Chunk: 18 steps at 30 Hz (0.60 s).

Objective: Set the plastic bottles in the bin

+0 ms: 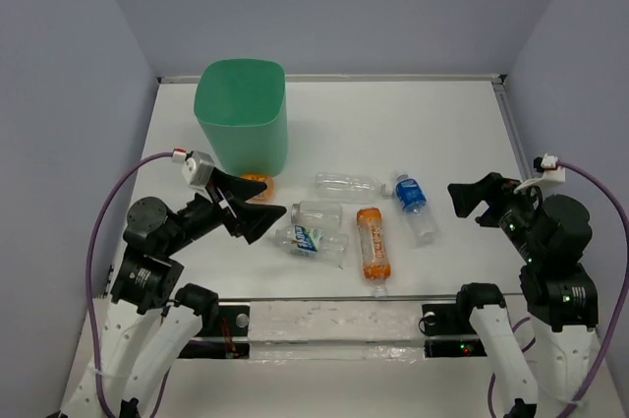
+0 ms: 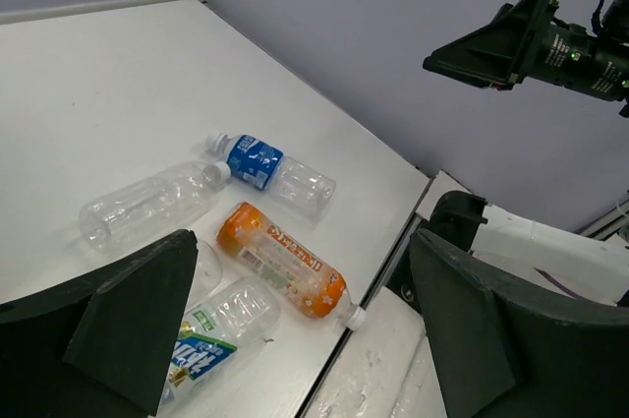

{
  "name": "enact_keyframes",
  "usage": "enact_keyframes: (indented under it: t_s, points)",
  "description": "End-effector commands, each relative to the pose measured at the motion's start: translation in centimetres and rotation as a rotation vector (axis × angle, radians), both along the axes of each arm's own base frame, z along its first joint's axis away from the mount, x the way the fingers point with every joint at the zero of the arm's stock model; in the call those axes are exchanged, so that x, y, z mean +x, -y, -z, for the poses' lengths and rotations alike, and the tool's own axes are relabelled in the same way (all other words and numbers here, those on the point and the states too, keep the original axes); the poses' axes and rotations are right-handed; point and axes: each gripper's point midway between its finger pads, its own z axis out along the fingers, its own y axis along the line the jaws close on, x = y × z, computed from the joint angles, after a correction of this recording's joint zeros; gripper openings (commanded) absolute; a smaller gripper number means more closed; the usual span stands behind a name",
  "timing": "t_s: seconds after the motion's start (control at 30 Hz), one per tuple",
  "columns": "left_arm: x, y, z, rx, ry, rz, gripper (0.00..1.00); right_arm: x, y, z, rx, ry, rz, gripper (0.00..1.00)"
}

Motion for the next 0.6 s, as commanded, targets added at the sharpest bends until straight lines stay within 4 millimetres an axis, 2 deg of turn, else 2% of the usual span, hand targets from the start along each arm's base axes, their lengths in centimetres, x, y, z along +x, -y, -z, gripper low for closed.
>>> enact_keyframes:
  t_s: [0.0, 0.07, 0.3, 0.4, 0.43, 0.57]
  points:
    - [0.4, 0.6, 0.7, 0.012, -0.008, 0.028, 0.99, 0.4, 0.8, 1.9, -0.038, -0.097, 0.032, 0.89]
    - [1.0, 0.5, 1.7, 0.013, -0.041, 0.006, 0.99, 0.9, 1.2, 4.0, -0.041, -0.162, 0.058, 0.91]
    - [1.1, 1.0, 3.5, -0.037, -0.134, 0.021, 0.99, 2.6, 1.8, 7.7, -0.043, -0.32, 0.099, 0.93]
    - [0.9, 1.3, 5.4, -0.033, -0.207, 0.038, 0.99, 3.4, 2.2, 9.0, -0.052, -0.355, 0.12, 0.93]
    - [1.2, 1.3, 6.0, -0.033, -0.233, 0.03, 0.99, 4.1, 2.3, 10.1, -0.054, -0.38, 0.126, 0.93]
    - [2.0, 2.3, 8.4, -0.007, -0.341, 0.026, 0.99, 5.7, 1.1, 11.2, -0.039, -0.455, 0.055, 0.96]
